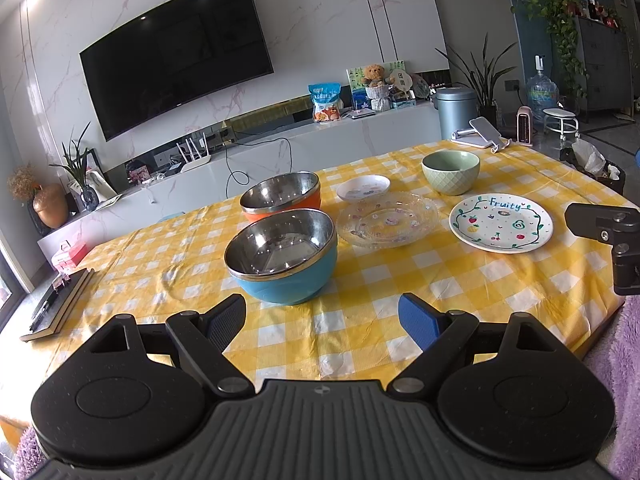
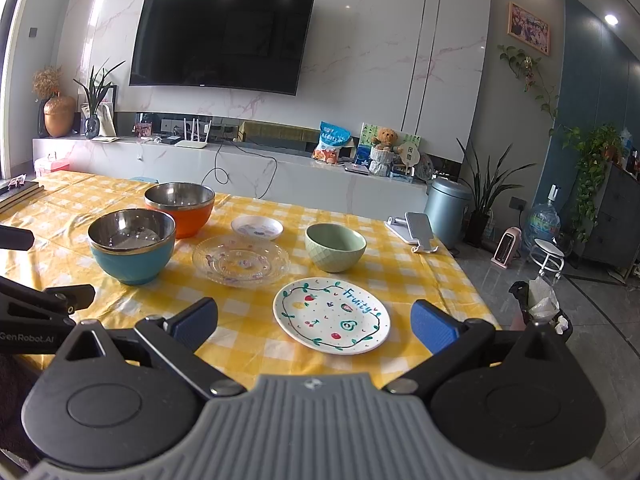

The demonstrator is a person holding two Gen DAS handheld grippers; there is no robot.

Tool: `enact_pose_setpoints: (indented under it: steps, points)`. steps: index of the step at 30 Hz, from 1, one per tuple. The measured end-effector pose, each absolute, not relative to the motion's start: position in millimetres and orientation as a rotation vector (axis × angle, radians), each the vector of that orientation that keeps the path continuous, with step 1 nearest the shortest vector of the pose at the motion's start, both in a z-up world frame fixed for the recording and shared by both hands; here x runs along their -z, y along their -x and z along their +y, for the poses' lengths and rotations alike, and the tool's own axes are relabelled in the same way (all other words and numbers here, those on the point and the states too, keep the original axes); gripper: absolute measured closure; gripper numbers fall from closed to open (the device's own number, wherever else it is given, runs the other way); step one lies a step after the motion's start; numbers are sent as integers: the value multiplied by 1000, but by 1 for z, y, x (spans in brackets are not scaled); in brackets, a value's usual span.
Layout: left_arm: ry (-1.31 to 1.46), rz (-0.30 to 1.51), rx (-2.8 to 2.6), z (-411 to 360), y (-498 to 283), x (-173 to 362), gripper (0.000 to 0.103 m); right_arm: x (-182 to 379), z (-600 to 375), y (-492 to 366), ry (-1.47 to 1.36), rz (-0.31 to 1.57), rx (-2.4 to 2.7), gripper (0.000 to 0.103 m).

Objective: Organize plates and bowls

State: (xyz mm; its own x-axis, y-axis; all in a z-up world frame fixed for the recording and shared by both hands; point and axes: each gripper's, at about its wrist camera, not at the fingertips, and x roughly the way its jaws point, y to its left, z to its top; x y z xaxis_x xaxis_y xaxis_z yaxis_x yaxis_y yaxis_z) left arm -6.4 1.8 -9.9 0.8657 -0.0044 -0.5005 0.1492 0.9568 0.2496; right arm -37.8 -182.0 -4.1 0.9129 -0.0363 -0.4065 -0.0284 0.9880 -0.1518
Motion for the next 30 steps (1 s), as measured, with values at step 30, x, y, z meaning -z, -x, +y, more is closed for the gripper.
enact_pose_setpoints:
  steps: [30]
  points:
    - [90,750,287,-15,-67,5,25,17,-248,-61,-182,604,7,19]
